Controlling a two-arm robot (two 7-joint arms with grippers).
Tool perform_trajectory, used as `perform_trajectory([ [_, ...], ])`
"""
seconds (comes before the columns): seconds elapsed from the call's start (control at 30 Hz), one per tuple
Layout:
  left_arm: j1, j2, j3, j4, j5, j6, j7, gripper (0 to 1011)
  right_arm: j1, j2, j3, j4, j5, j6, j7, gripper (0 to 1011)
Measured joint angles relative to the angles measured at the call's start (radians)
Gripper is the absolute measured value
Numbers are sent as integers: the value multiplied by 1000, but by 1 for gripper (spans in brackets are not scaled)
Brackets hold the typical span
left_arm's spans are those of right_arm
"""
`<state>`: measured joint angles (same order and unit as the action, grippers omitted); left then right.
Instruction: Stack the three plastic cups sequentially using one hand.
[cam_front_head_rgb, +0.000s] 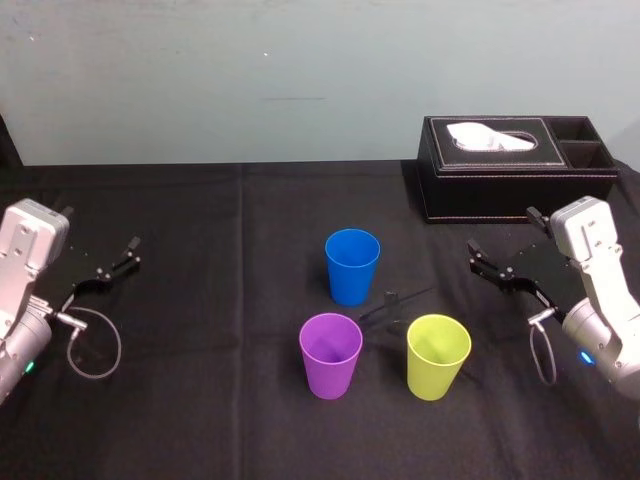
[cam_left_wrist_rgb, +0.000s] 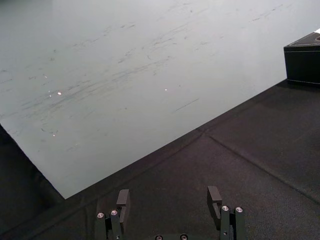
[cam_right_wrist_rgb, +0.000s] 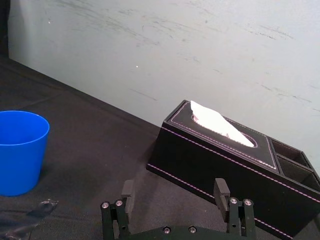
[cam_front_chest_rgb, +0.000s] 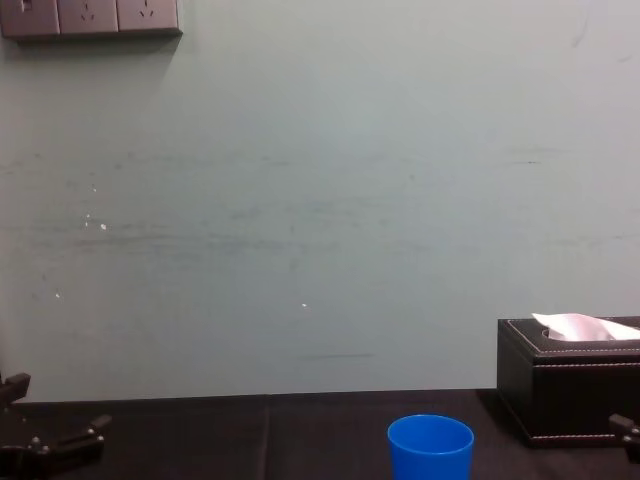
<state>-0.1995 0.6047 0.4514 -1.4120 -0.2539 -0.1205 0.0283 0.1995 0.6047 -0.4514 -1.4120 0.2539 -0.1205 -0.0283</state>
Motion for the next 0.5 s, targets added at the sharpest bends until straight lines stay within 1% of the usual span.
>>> perform_trajectory([
  [0.5,0,0,0,0,0,0,0,1010,0,0,0,0,0,0,0,1003],
])
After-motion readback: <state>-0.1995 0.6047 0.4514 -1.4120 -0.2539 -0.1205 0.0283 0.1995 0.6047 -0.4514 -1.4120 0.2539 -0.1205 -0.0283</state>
